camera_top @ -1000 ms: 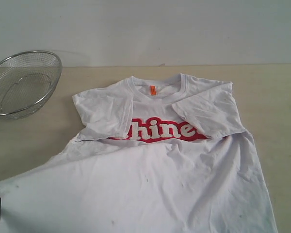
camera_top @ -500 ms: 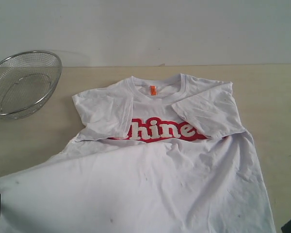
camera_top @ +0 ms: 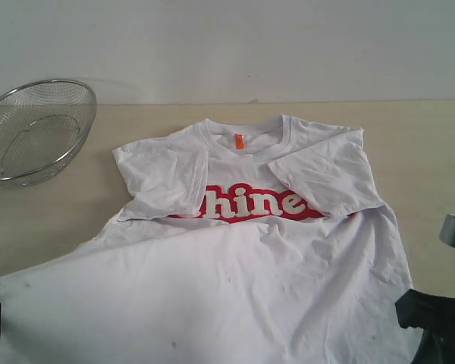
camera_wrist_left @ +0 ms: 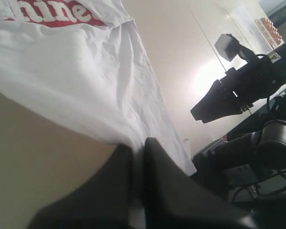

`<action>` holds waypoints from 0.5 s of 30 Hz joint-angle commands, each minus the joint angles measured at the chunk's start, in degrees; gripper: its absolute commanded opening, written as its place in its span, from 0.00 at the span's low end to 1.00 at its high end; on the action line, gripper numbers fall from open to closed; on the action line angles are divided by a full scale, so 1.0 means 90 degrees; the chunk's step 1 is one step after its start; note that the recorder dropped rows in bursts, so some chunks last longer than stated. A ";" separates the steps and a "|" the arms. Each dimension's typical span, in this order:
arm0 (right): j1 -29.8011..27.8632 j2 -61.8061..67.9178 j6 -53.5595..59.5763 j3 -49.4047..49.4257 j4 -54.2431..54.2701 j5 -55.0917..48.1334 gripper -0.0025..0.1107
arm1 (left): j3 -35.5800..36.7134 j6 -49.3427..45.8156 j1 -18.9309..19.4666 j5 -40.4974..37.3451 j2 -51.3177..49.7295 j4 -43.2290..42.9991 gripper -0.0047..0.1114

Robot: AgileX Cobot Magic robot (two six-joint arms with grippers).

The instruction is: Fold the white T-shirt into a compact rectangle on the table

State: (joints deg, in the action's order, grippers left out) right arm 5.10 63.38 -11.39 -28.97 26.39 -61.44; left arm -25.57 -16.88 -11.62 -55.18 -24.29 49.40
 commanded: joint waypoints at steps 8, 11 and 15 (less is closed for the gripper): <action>0.0017 0.0300 -0.0224 0.0491 -0.0036 0.0531 0.45 | 0.0027 -0.0174 0.0010 0.0039 0.0027 0.0063 0.08; 0.0017 0.0434 -0.0165 0.1006 -0.0028 0.0858 0.45 | 0.0027 -0.0174 0.0010 0.0039 0.0027 0.0077 0.08; 0.0017 0.0446 -0.0176 0.1171 0.0049 0.1068 0.45 | 0.0027 -0.0174 0.0010 0.0026 0.0027 0.0095 0.08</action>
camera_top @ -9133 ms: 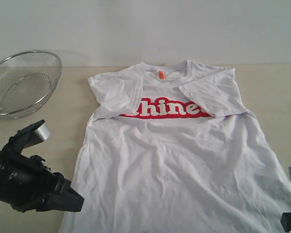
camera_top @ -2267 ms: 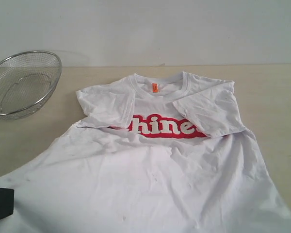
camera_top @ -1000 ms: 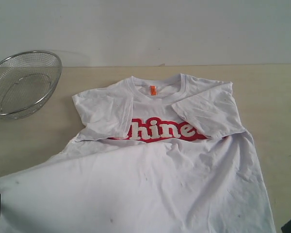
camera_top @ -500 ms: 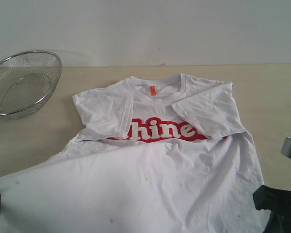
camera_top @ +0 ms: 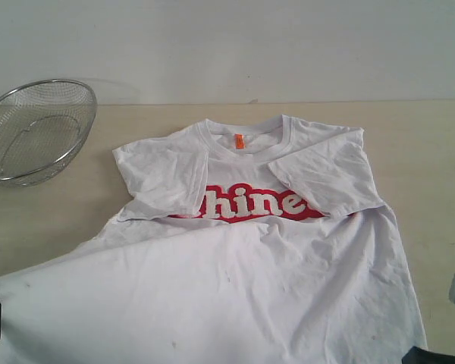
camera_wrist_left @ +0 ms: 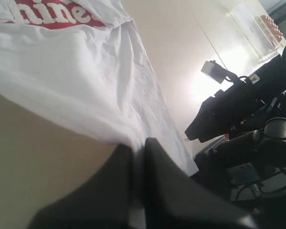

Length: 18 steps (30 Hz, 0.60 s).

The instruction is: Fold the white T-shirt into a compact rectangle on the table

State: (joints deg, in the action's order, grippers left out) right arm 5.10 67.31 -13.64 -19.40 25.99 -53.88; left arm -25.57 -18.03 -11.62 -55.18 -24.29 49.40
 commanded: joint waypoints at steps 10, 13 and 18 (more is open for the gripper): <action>0.0017 0.0009 -0.0074 0.0664 0.0648 0.0872 0.45 | 0.0027 -0.0104 0.0010 0.0030 0.0027 0.0091 0.08; 0.0017 0.0009 -0.0042 0.0797 0.0781 0.1123 0.45 | 0.0027 -0.0107 0.0010 0.0017 0.0027 0.0091 0.08; 0.0017 0.0073 -0.0039 0.0797 0.0615 0.1067 0.45 | 0.0027 -0.0118 0.0010 -0.0012 0.0027 0.0091 0.08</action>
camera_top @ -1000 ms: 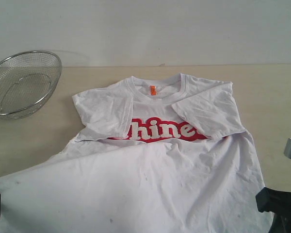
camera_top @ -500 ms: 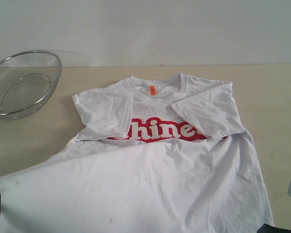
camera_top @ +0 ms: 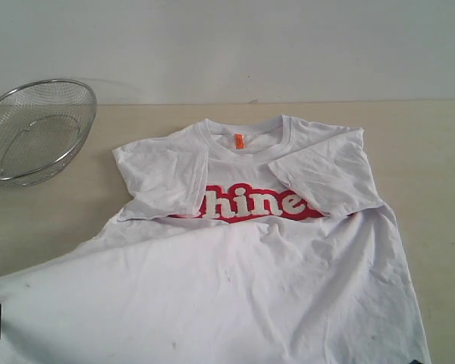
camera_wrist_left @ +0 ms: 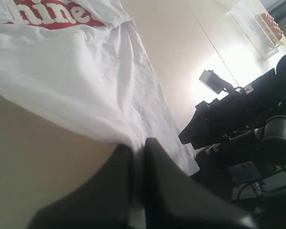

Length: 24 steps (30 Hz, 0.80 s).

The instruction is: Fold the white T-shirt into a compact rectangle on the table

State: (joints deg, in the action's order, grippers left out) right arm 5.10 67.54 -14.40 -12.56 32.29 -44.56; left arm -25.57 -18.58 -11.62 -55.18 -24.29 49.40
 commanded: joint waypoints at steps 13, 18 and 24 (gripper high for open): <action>0.0017 0.0455 0.0066 0.0118 -0.0089 0.0447 0.45 | 0.0027 -0.0056 0.0010 -0.0014 0.0027 0.0102 0.08; 0.0017 0.0569 0.0109 0.0130 -0.0043 0.0587 0.45 | 0.0027 -0.0056 0.0010 -0.0037 0.0027 0.0102 0.08; 0.0017 0.0569 0.0585 0.0321 0.0391 0.1007 0.45 | 0.0027 -0.0056 0.0010 -0.0037 0.0027 0.0102 0.08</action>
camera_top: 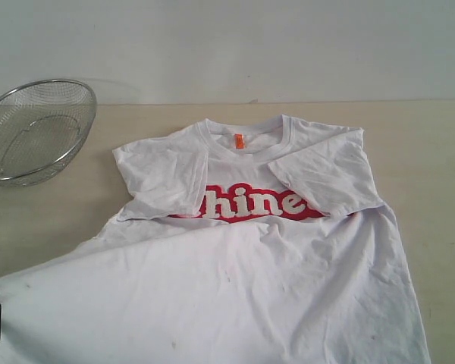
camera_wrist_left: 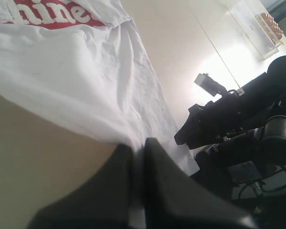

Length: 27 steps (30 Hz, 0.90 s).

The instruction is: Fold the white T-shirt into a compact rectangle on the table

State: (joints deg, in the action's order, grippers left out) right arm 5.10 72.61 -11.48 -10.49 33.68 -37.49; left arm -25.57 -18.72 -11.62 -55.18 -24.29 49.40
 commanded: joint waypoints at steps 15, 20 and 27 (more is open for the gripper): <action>0.1351 0.0006 -0.0408 0.0133 -0.0256 0.0473 0.45 | 0.0027 -0.0041 0.0010 -0.0087 0.0027 0.0147 0.08; 0.1724 0.0006 -0.0505 0.0133 -0.0333 0.0597 0.45 | 0.0027 -0.0062 0.0010 -0.0099 0.0027 0.0147 0.08; 0.1877 0.0238 -0.0848 0.0272 -0.0600 0.1003 0.45 | 0.0027 -0.0067 0.0010 -0.0082 0.0027 0.0147 0.08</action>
State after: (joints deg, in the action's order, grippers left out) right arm 21.77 72.27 -19.15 -9.80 30.64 -32.36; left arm -25.57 -18.72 -11.62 -56.02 -24.29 49.76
